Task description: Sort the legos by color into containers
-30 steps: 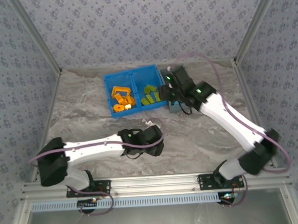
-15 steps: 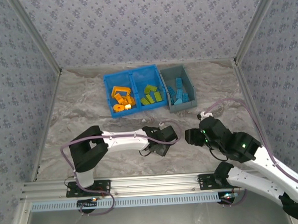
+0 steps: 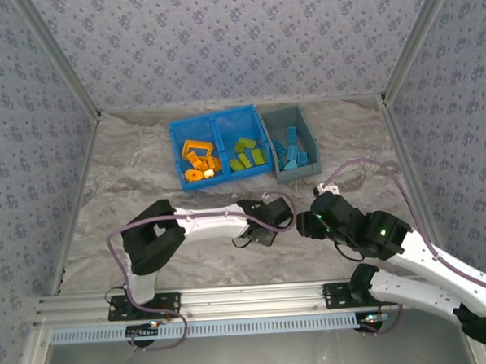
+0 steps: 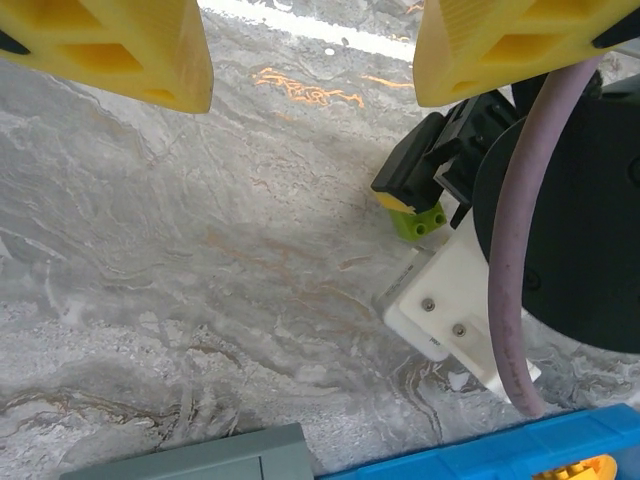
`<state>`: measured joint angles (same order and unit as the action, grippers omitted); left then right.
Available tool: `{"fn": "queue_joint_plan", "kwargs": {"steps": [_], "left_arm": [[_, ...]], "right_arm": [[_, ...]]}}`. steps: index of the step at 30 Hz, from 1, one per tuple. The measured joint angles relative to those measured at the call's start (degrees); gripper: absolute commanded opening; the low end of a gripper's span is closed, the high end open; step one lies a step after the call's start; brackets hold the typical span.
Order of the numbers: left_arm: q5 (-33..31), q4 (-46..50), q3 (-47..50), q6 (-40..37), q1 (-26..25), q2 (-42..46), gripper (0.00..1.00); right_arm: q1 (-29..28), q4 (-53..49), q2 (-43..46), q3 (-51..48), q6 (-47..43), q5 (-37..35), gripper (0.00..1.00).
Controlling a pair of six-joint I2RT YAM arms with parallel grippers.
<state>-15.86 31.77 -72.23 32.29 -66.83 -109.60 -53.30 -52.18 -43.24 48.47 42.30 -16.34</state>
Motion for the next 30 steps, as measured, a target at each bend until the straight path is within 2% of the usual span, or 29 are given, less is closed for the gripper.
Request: {"fn": "queue_joint_plan", "kwargs": {"steps": [5,10,11,19,22,25,30], "left_arm": [[1.09,-0.31,-0.26,-0.83,0.61,-1.22,0.53],[2.89,-0.66,-0.35,-1.31,0.83,-1.2,0.3],[2.91,-0.72,-0.37,-1.36,0.83,-1.18,0.28],[3.04,1.11,-0.57,-1.4,1.86,0.68,0.27],[3.52,3.74,-3.85,-2.54,5.2,2.71,0.27],[4.74,4.85,-10.88,-4.59,10.67,3.54,0.27],[5.16,5.84,-24.46,-9.09,19.87,1.6,0.26]], "right_arm": [[0.0,0.02,0.02,0.0,0.2,-0.42,0.58],[0.0,0.0,0.07,0.0,0.37,-0.44,0.58],[0.0,0.04,0.07,0.0,0.37,-0.46,0.58],[0.11,0.13,-0.07,0.0,0.37,-0.39,0.58],[1.05,1.86,-1.09,0.02,-0.04,0.13,0.58],[2.12,6.23,-3.56,0.7,-1.62,0.7,0.6],[1.99,22.01,-8.33,0.72,-6.8,-0.02,0.66]]}}
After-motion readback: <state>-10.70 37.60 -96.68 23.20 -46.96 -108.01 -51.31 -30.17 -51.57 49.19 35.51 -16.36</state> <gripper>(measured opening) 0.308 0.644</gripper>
